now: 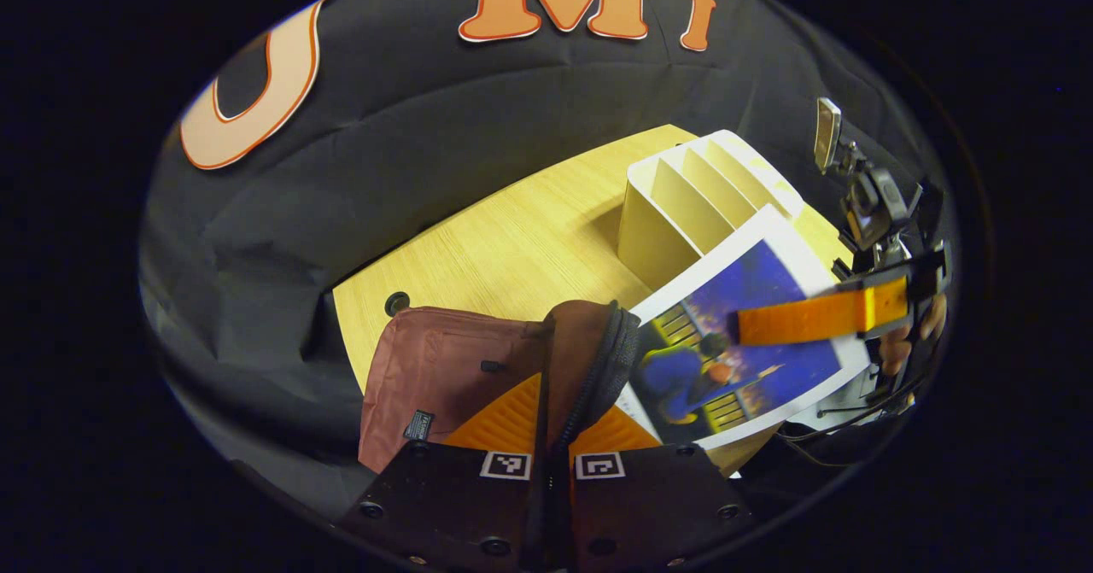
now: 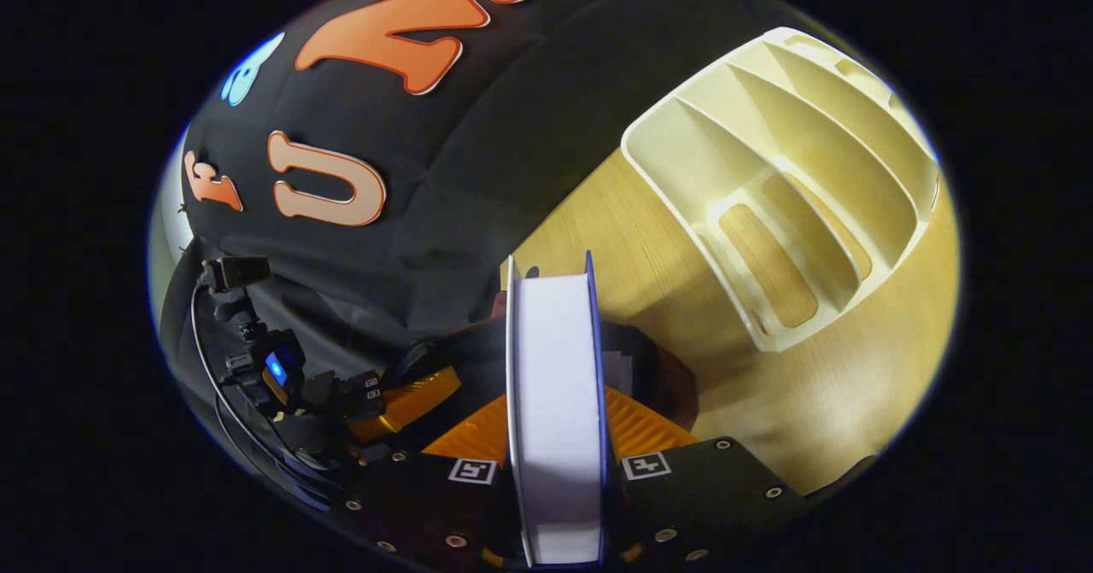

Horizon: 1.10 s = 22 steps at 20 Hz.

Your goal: Open the schoolbag, grab two books from the bookshelf and put them into the schoolbag.

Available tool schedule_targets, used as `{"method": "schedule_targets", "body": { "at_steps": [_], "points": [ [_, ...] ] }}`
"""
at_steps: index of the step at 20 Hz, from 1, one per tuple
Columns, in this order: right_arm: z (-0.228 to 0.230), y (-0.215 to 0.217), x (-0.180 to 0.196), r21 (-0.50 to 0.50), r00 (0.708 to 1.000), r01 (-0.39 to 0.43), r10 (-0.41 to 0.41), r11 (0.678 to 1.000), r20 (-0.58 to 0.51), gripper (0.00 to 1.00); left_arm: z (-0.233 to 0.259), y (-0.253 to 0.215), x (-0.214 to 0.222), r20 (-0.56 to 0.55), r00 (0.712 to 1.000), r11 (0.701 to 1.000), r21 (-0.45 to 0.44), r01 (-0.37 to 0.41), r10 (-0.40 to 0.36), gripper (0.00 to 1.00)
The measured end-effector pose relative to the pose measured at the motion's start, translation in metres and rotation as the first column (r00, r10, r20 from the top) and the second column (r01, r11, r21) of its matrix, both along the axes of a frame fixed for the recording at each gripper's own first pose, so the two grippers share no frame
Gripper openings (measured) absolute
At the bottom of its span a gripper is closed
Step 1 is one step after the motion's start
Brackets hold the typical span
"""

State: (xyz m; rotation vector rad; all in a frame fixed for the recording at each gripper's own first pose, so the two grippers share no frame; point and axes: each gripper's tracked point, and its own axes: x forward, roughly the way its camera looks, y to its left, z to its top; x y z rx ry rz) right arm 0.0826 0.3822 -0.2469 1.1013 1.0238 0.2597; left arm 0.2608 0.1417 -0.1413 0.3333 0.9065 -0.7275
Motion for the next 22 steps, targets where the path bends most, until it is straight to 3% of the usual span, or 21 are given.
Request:
{"method": "schedule_targets", "body": {
  "at_steps": [3, 7, 22],
  "points": [
    [-0.015, 0.019, 0.005, -0.007, 1.000, 0.008, -0.008, 1.000, 0.012, 0.39, 0.002, -0.006, -0.003, 0.003, 1.000, 1.000, -0.007, 0.010, -0.010, 0.05],
    [-0.028, 0.053, 0.001, 0.013, 0.999, -0.044, 0.044, 0.999, 0.022, 0.39, 0.006, -0.012, -0.006, 0.042, 0.998, 0.999, 0.007, 0.044, -0.044, 0.05],
    [-0.065, 0.125, 0.026, 0.039, 0.991, 0.136, -0.136, 0.990, -0.007, 0.39, 0.007, -0.028, -0.039, 0.105, 0.982, 0.987, 0.052, 0.150, -0.155, 0.05]
  ]
}}
